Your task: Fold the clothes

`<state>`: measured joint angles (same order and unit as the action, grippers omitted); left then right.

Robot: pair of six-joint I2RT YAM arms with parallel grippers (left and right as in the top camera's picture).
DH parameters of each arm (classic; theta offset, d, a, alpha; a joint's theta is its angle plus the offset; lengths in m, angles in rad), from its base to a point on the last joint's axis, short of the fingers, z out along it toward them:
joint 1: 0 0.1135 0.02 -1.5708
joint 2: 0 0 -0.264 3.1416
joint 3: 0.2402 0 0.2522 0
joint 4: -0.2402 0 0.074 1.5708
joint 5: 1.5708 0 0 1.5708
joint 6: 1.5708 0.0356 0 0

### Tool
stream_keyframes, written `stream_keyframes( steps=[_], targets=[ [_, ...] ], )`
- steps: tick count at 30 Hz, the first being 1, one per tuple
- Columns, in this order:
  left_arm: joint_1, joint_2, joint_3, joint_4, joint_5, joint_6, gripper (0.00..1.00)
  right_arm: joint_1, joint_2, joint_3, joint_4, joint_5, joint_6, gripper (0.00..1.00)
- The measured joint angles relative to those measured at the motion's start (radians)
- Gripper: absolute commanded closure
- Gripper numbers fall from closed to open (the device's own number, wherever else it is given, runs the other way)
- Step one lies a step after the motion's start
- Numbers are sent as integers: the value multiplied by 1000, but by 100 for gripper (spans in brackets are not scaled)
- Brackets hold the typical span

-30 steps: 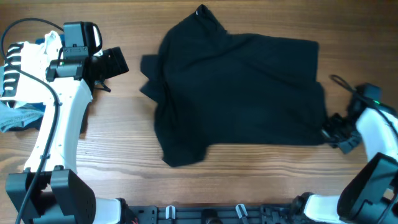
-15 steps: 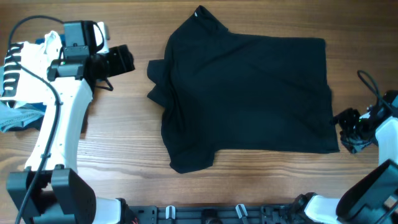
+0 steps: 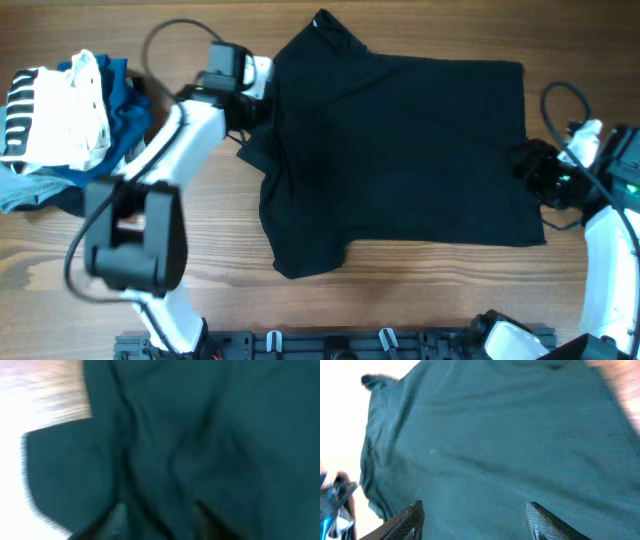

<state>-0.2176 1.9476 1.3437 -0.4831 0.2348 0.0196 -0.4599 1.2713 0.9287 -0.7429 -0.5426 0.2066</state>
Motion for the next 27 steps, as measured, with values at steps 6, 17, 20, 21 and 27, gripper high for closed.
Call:
stream_keyframes(
  steps=[6,17,20,21,27],
  targets=[
    [-21,110,0,44,-13,7,88,90,0,0,1,-3,0,35],
    [28,129,49,-167,-448,-321,91,98,0,0,2,66,5,35],
    [118,120,41,-202,-476,-359,75,97,5,0,26,108,5,36],
    [142,116,37,-202,-472,-354,69,98,12,0,43,118,5,36],
    [155,85,11,-166,-420,-325,37,99,150,0,193,140,5,36]
  ],
)
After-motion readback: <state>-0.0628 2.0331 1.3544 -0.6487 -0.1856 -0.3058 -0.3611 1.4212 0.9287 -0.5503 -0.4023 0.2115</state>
